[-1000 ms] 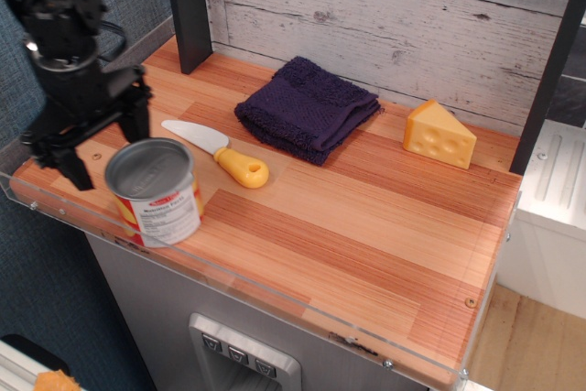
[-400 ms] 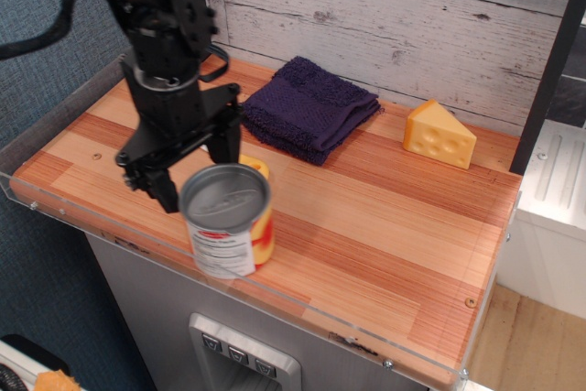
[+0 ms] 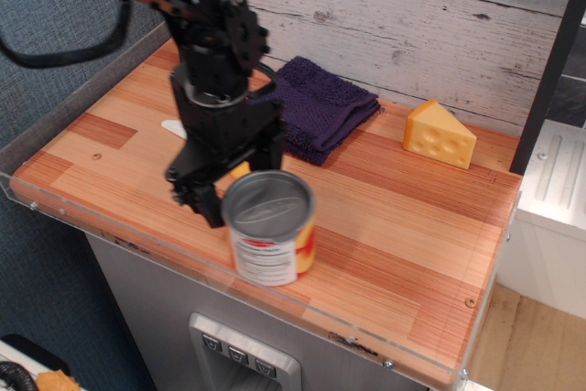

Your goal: Move can to the far right front in front of the cheese

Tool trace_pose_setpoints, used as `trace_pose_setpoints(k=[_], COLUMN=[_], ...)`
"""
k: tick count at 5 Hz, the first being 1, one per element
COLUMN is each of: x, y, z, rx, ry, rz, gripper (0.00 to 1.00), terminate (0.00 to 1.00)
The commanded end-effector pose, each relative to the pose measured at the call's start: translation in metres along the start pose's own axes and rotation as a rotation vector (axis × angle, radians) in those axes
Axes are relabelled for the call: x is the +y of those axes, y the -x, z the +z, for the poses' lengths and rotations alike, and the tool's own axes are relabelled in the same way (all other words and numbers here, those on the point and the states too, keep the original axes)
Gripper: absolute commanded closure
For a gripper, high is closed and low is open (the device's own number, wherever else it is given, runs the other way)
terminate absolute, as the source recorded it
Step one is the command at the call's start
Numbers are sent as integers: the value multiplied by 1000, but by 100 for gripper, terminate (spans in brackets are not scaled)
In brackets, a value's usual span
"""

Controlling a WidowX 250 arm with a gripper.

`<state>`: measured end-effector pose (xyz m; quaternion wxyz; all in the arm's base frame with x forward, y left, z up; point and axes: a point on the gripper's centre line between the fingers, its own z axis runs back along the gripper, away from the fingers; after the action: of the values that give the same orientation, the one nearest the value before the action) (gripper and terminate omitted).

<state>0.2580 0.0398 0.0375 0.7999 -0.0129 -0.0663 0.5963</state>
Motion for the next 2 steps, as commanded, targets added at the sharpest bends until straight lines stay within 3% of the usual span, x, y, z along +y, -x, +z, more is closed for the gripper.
trace_pose_setpoints(k=[1, 2], x=[-22, -31], y=[27, 38], z=[8, 4], rx=[19, 38], ry=[44, 37], rz=[-24, -42], gripper=[0, 0], terminate=[0, 0])
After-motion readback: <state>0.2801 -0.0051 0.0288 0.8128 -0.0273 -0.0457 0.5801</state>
